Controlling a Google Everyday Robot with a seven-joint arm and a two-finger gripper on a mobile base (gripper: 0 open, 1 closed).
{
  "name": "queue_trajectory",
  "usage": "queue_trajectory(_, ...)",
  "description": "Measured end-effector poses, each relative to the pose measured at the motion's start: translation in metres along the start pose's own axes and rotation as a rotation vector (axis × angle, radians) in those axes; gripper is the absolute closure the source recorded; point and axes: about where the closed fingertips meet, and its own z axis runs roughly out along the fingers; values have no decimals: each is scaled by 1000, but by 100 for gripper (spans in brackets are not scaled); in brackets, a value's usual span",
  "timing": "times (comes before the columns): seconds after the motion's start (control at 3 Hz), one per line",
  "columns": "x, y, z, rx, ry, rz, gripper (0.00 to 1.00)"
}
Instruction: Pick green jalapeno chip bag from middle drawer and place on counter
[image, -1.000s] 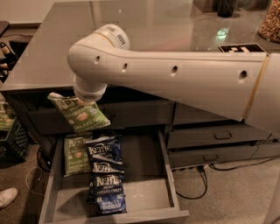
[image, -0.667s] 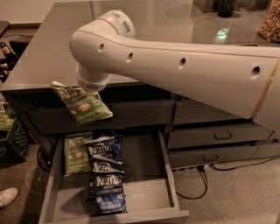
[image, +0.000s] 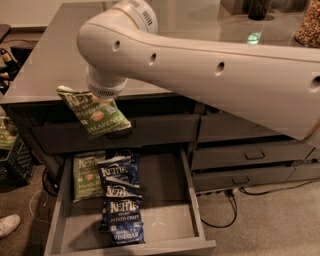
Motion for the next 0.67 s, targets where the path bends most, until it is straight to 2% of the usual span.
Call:
queue_trajectory(0.33, -4, -20, -38, 69, 26, -11, 100)
queue_trajectory(0.67, -5, -44, -63, 112, 60, -32, 100)
